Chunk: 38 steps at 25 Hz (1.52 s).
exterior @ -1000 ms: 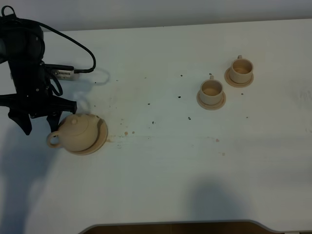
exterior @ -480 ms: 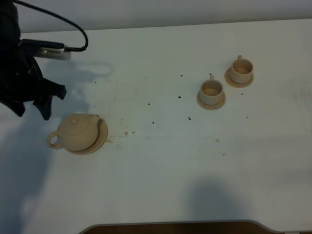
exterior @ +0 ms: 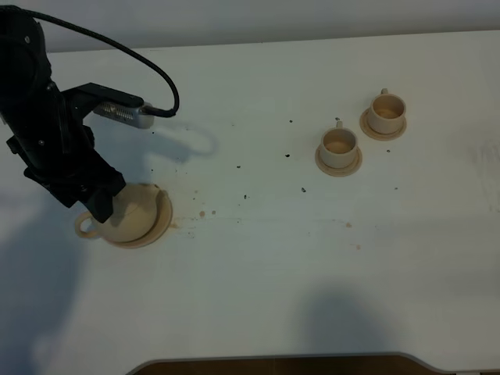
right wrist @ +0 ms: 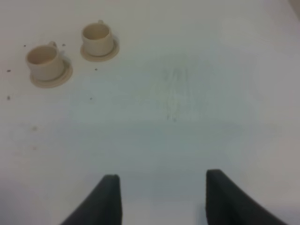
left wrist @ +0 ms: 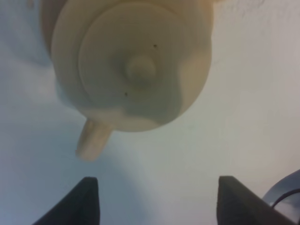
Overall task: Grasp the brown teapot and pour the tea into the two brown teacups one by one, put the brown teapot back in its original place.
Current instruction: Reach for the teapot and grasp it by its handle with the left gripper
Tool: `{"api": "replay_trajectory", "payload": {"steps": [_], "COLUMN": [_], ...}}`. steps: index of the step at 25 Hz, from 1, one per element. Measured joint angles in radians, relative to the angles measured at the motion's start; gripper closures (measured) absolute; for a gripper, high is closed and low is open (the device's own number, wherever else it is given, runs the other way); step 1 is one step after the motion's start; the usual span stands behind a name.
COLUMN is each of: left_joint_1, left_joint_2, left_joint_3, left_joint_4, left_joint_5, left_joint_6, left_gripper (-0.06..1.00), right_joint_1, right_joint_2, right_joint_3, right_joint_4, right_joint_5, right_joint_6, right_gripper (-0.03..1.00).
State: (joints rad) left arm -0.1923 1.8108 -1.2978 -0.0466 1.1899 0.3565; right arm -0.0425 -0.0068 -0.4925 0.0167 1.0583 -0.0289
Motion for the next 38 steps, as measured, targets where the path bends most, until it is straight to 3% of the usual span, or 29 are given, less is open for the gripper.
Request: {"api": "replay_trajectory", "payload": {"steps": [6,16,26,38], "left_joint_1": [-0.046,-0.05,-0.05,-0.05], "left_joint_2": [-0.005,-0.015,0.041,0.091], "left_joint_3": [0.0,0.043,0.079,0.045], "left_joint_4": [0.086,0.185,0.246,0.258], "left_joint_5": [0.0,0.0,0.0,-0.056], "left_joint_6": [0.099,0.258,0.232,0.23], "left_gripper": [0.4,0.4,0.4,0.4], "right_joint_1": [0.0,0.0,0.0,0.0], "right_joint_2": [0.0,0.0,0.0,0.0], "right_joint_3": [0.0,0.0,0.0,0.0], "right_joint_4": [0.0,0.0,0.0,0.0], "right_joint_5": [0.0,0.0,0.0,0.0], "right_joint_6": [0.0,0.0,0.0,0.0], "right_gripper": [0.53,0.53,0.53,0.53]}}
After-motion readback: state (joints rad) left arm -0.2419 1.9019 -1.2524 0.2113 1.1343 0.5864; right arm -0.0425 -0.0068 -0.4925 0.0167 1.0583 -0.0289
